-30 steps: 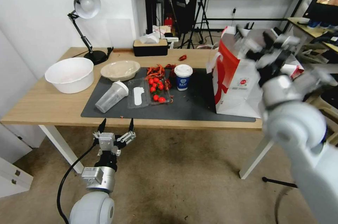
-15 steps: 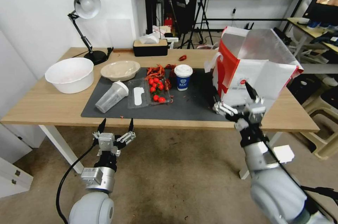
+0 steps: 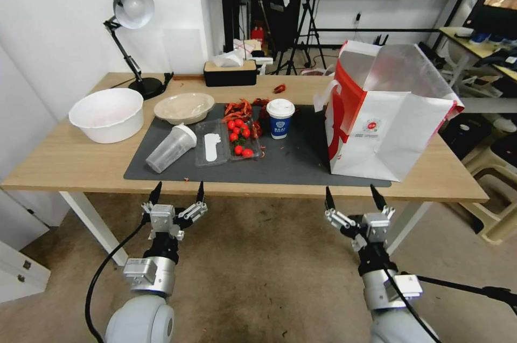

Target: Pick up the trash from the table and place it into the takeout bag.

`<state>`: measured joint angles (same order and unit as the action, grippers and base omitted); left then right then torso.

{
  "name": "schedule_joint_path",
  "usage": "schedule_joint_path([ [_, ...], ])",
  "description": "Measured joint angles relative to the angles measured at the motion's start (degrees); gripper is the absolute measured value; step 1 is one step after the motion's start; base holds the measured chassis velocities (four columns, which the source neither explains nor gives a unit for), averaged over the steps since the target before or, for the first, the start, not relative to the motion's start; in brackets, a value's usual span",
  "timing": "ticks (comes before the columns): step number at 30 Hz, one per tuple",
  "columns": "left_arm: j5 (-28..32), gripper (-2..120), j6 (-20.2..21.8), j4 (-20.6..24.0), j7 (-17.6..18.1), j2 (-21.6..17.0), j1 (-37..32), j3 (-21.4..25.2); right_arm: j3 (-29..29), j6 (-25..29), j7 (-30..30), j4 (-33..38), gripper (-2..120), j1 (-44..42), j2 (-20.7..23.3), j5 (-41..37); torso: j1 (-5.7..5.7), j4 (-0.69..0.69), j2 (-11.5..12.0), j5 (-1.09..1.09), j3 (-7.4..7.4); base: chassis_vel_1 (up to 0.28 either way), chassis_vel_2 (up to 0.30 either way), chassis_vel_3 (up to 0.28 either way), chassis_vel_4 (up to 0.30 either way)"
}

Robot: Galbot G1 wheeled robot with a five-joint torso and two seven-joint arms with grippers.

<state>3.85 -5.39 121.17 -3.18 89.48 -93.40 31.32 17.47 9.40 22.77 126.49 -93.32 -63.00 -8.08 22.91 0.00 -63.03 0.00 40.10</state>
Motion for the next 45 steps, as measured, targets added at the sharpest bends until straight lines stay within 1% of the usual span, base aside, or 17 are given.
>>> schedule_joint_path([
  [5,0.02,100,-0.22,-0.11,0.00,0.06,-0.17,0.07,-1.13,1.81,0.06,-2.99,100,-2.30,-1.19,-0.03,0.00,0.00,0.00,0.00,0.00,0.000,0.000,0.000,0.000],
  [11,0.04,100,-0.26,-0.16,0.02,0.14,-0.11,0.20,-1.34,2.20,0.06,-3.93,100,-2.90,-1.59,-0.11,0.01,0.00,0.01,0.00,0.00,0.000,0.000,0.000,0.000],
  [18,0.05,100,-0.26,-0.29,0.05,0.30,0.09,0.27,-1.88,2.21,0.01,-4.65,100,-2.15,-1.80,-0.62,0.01,0.00,0.00,0.00,0.00,0.000,0.000,0.000,0.000],
  [21,0.12,100,-0.25,-0.29,0.09,0.28,0.12,0.49,-3.11,1.41,-0.02,-4.14,100,-0.42,-1.67,-1.94,0.01,0.00,0.00,0.00,0.01,0.000,0.000,0.000,0.000],
  [24,0.13,100,-0.26,-0.44,0.14,0.40,0.11,0.57,-5.61,-0.79,0.31,-3.40,100,4.09,-1.10,-4.47,0.01,0.00,0.00,0.00,0.00,0.000,0.000,0.000,0.000],
  [25,0.13,100,-0.26,-0.44,0.14,0.40,0.11,0.57,-5.61,-0.79,0.31,-3.40,100,4.09,-1.10,-4.47,0.01,0.00,0.00,0.00,0.00,0.000,0.000,0.000,0.000],
  [27,0.11,100,-0.28,-0.46,0.16,0.51,0.06,0.58,-7.85,-3.32,0.75,-3.61,100,8.86,-0.46,-7.74,0.01,0.00,0.00,0.00,0.01,0.000,0.000,0.000,0.000],
  [28,0.11,100,-0.28,-0.46,0.16,0.51,0.06,0.58,-7.85,-3.32,0.75,-3.61,100,8.86,-0.46,-7.74,0.01,0.00,0.00,0.00,0.01,0.000,0.000,0.000,0.000],
  [30,0.08,100,-0.29,-0.45,0.16,0.56,0.01,0.67,-9.70,-5.57,0.88,-5.03,100,13.94,0.15,-11.03,0.01,0.00,0.01,-0.01,0.01,0.000,0.000,0.000,0.000],
  [31,0.08,100,-0.29,-0.45,0.16,0.56,0.01,0.67,-9.70,-5.57,0.88,-5.03,100,13.94,0.15,-11.03,0.01,0.00,0.01,-0.01,0.01,0.000,0.000,0.000,0.000],
  [35,0.01,100,-0.26,-0.45,0.17,0.64,0.05,0.82,-12.97,-8.58,2.15,-7.32,100,21.25,0.68,-15.50,0.01,-0.01,0.01,-0.01,0.01,0.000,0.000,0.000,0.000],
  [36,0.01,100,-0.26,-0.45,0.17,0.64,0.05,0.82,-12.97,-8.58,2.15,-7.32,100,21.25,0.68,-15.50,0.01,-0.01,0.01,-0.01,0.01,0.000,0.000,0.000,0.000],
  [38,-0.09,100,-0.23,-0.46,0.17,0.75,0.10,0.83,-15.03,-9.28,2.94,-9.11,100,25.22,0.68,-17.17,0.01,0.00,0.01,0.00,0.01,0.000,0.000,0.000,0.000],
  [39,-0.09,100,-0.23,-0.46,0.17,0.75,0.10,0.83,-15.03,-9.28,2.94,-9.11,100,25.22,0.68,-17.17,0.01,0.00,0.01,0.00,0.01,0.000,0.000,0.000,0.000],
  [42,-0.19,100,-0.22,-0.58,0.17,0.94,0.13,0.84,-18.25,-10.10,4.02,-12.03,100,30.81,0.26,-18.75,0.01,0.00,0.01,-0.01,0.01,0.000,0.000,0.000,0.000],
  [43,-0.19,100,-0.22,-0.58,0.17,0.94,0.13,0.84,-18.25,-10.10,4.02,-12.03,100,30.81,0.26,-18.75,0.01,0.00,0.01,-0.01,0.01,0.000,0.000,0.000,0.000],
  [45,-0.21,100,-0.23,-0.67,0.17,0.98,0.11,0.89,-20.42,-10.58,5.10,-14.49,100,34.16,-0.39,-19.67,0.01,0.00,0.01,0.00,0.01,0.000,0.000,0.000,0.000],
])
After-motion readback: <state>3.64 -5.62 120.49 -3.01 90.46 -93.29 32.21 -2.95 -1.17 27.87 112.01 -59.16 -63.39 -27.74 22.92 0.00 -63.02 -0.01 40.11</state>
